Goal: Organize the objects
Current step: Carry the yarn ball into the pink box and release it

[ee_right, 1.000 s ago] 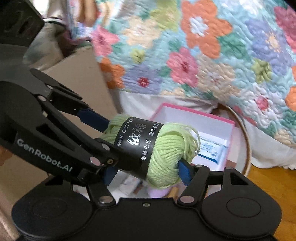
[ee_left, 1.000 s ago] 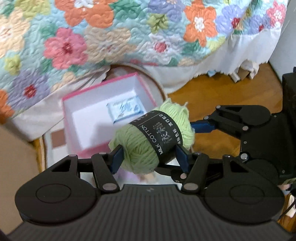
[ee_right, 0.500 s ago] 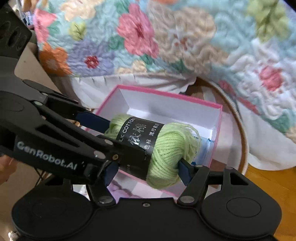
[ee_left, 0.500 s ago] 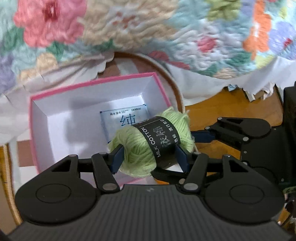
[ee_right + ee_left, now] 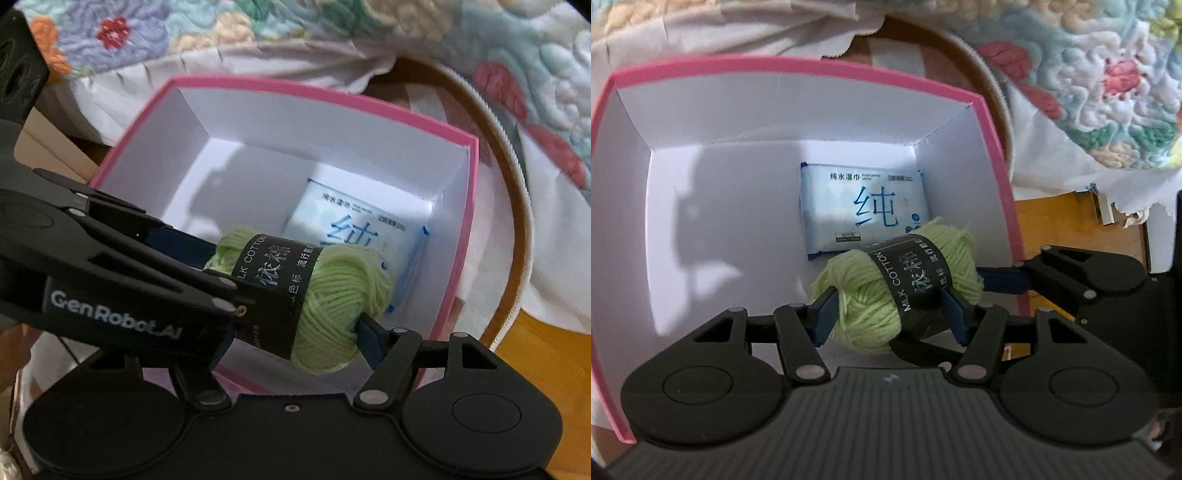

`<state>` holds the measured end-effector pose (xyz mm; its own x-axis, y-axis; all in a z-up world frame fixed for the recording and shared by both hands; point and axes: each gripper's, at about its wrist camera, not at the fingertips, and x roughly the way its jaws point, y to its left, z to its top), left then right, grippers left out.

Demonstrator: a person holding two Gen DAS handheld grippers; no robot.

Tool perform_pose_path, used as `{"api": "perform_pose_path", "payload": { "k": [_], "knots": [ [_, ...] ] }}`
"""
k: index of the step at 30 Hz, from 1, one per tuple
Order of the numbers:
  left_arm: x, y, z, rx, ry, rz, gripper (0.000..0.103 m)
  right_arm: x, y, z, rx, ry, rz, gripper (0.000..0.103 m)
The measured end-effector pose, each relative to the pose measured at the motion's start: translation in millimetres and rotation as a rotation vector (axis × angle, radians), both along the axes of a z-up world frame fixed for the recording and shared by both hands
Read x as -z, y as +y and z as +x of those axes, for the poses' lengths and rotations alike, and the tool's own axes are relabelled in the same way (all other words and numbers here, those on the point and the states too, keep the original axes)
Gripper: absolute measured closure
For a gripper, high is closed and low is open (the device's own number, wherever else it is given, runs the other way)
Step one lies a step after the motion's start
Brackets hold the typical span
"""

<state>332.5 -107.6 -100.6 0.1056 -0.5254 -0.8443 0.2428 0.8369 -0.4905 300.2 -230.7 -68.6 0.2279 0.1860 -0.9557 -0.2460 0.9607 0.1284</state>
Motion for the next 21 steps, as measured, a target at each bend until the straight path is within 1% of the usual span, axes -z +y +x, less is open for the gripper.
{"api": "perform_pose_path", "payload": {
  "k": [1,2,4,6,7,8,10,12,14,16,17,19,21],
  "knots": [
    [3,1,0,-0.028,0.006,-0.004,0.045,3,1,0,0.007,0.002,-0.019,0.028],
    [3,2,-1,-0.055,-0.005,-0.001,0.046,2,1,-1,0.007,-0.01,-0.043,0.026],
    [-5,5,-6,-0.09,-0.078,0.036,0.046,-5,5,-8,0.013,-0.065,-0.107,0.026],
    [-19,6,-16,-0.098,-0.161,0.077,0.043,-15,5,-15,0.018,-0.099,-0.109,0.025],
    [-29,6,-23,-0.09,-0.199,0.089,0.043,-22,5,-22,0.018,-0.123,-0.1,0.024],
    [-36,6,-29,-0.077,-0.218,0.096,0.042,-29,3,-28,0.023,-0.145,-0.088,0.024],
    [-52,6,-42,-0.035,-0.23,0.118,0.042,-42,0,-43,0.034,-0.179,-0.052,0.024],
    [-67,8,-57,-0.021,-0.242,0.146,0.042,-55,-1,-56,0.035,-0.209,-0.009,0.024],
    [-87,15,-75,-0.044,-0.282,0.195,0.041,-71,0,-71,0.023,-0.258,0.028,0.024],
    [-108,18,-94,-0.06,-0.287,0.226,0.04,-86,6,-88,-0.01,-0.297,0.041,0.024],
    [-120,20,-103,-0.066,-0.288,0.235,0.04,-94,8,-95,-0.026,-0.31,0.041,0.024],
    [-146,28,-121,-0.082,-0.312,0.229,0.039,-110,11,-109,-0.055,-0.333,0.052,0.024],
    [-171,32,-135,-0.079,-0.33,0.236,0.038,-127,14,-121,-0.084,-0.35,0.077,0.024]
  ]
}}
